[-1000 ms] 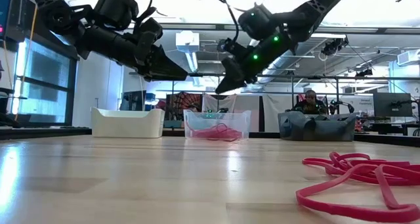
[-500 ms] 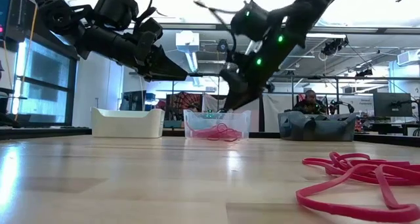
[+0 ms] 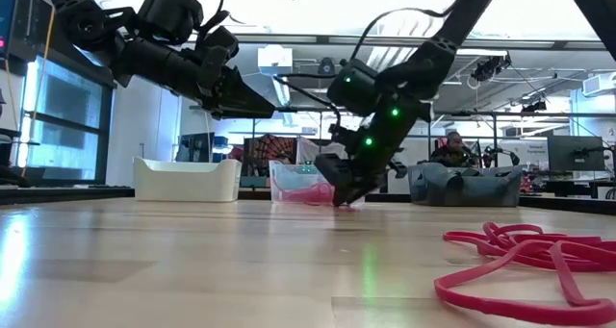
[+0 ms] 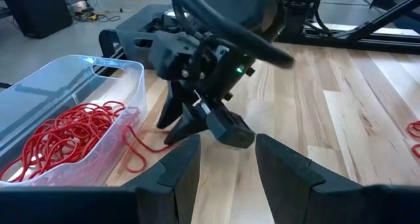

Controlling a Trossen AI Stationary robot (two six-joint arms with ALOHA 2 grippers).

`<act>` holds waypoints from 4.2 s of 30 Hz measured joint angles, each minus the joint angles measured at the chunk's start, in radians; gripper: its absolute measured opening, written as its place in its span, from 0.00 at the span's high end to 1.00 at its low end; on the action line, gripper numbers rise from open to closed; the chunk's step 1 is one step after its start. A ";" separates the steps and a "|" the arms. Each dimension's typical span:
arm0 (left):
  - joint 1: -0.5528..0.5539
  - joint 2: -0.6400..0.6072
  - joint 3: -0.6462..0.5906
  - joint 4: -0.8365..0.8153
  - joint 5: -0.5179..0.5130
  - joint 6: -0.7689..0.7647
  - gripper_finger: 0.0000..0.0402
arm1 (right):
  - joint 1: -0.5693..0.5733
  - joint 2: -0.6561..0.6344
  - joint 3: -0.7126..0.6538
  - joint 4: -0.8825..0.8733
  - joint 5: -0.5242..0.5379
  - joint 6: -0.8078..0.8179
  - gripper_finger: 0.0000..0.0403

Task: Sort rubber bands into baskets
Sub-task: Put the red rubber band into the transparent bin

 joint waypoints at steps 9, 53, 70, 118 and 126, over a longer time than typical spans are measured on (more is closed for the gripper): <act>0.000 0.000 0.000 0.000 0.000 0.008 0.65 | 0.056 -0.034 0.000 0.050 -0.007 -0.089 0.98; -0.003 0.011 0.000 0.003 -0.002 0.018 0.65 | -0.039 -0.092 -0.109 0.163 -0.181 -0.212 0.64; -0.006 0.011 0.000 0.003 0.000 0.016 0.65 | -0.036 -0.052 -0.110 0.239 -0.233 -0.219 0.88; -0.008 0.011 0.000 0.037 0.000 0.018 0.65 | -0.038 -0.027 -0.108 0.242 -0.054 -0.161 0.61; -0.008 0.011 0.000 0.033 0.000 0.018 0.65 | -0.041 0.001 -0.108 0.278 -0.081 -0.172 0.85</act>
